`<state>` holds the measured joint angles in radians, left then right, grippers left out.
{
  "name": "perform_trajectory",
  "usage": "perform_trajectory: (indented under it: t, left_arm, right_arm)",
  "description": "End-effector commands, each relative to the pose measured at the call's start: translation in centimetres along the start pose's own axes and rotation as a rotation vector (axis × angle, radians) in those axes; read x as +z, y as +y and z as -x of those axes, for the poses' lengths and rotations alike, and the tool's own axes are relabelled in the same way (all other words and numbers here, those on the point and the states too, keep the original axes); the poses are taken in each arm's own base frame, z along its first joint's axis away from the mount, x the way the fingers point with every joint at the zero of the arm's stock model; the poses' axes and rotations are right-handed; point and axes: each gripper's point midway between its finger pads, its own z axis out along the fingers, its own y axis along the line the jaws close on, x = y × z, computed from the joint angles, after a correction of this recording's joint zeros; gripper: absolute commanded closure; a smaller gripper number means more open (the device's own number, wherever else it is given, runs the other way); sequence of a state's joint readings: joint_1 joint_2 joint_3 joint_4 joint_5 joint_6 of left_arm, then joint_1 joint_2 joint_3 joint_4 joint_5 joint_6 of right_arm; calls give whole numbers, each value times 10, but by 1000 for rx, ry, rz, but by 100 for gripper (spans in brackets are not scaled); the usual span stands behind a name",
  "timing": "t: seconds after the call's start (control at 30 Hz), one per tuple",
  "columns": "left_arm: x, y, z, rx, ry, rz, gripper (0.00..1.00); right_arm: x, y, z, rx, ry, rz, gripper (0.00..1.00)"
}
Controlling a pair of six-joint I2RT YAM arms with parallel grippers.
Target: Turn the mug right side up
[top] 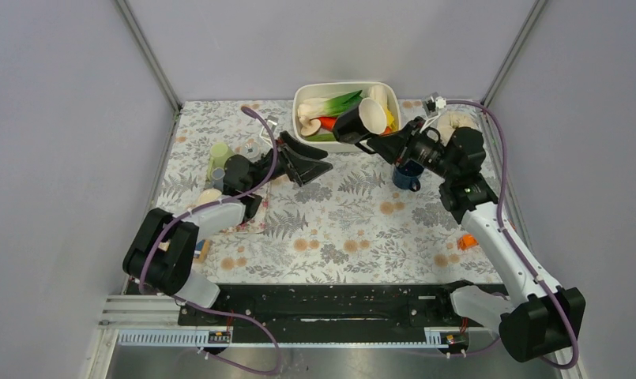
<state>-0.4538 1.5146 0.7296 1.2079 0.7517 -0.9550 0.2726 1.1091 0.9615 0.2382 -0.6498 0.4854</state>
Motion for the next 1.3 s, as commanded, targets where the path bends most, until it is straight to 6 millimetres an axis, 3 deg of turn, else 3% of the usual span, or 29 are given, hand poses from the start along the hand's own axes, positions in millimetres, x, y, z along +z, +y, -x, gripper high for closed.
perform_trajectory:
  t: [0.0, 0.2, 0.33, 0.47, 0.67, 0.8, 1.0, 1.13, 1.27]
  left_arm:
    - [-17, -2, 15, 149, 11, 16, 1]
    - [-46, 31, 31, 229, 83, 193, 1]
    - [-78, 56, 43, 414, 197, 403, 1]
    - [-118, 61, 52, 528, 240, 558, 1]
    - [-178, 81, 33, 620, 401, 748, 1]
    - [-208, 98, 24, 653, 472, 828, 1]
    - [-222, 100, 14, 653, 519, 812, 1]
    - [-237, 101, 21, 686, 518, 891, 1]
    - [-237, 97, 18, 701, 489, 868, 1]
  right_arm:
    - [-14, 4, 33, -225, -93, -54, 100]
    - [-21, -29, 8, -293, -21, -171, 100]
    - [-18, -58, -16, -279, 58, -263, 100]
    - [-12, -84, -40, -272, 133, -340, 100]
    - [1, -104, -69, -305, 197, -394, 100]
    - [8, -117, -85, -324, 238, -432, 100]
    - [15, -139, -103, -334, 309, -475, 100]
    - [20, -148, -112, -316, 341, -495, 100]
    - [24, -151, -117, -321, 348, -503, 100]
